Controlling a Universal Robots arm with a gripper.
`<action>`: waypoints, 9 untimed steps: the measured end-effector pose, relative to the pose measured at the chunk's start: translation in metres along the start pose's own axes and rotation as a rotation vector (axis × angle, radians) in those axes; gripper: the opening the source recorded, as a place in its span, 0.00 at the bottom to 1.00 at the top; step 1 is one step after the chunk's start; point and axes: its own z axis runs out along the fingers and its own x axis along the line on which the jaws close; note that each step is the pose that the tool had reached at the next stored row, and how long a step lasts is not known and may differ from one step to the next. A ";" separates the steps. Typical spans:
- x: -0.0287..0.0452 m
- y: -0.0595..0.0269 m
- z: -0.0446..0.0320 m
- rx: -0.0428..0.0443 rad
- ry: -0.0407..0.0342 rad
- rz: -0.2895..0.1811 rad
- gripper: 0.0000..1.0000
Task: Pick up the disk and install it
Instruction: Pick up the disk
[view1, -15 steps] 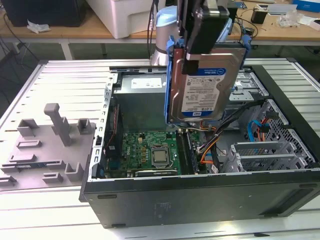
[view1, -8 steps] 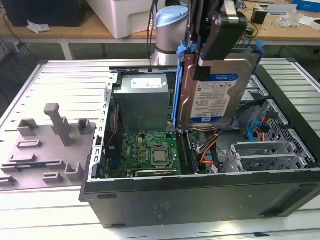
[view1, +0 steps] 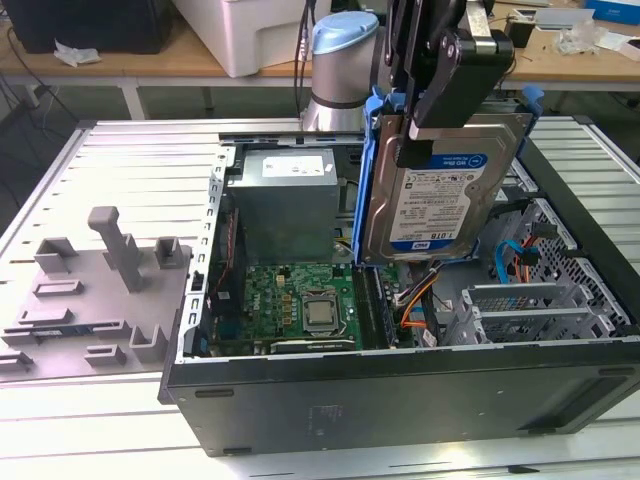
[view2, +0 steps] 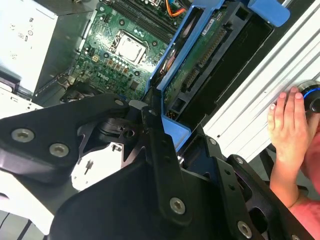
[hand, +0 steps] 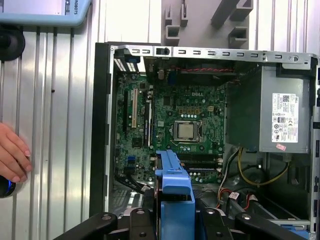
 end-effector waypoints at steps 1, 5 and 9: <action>0.0000 0.0000 0.0000 0.0000 0.0000 0.000 0.37; 0.0000 -0.0001 0.0000 0.0000 0.0000 0.000 0.37; 0.0000 -0.0002 0.0000 0.0000 0.0000 0.000 0.37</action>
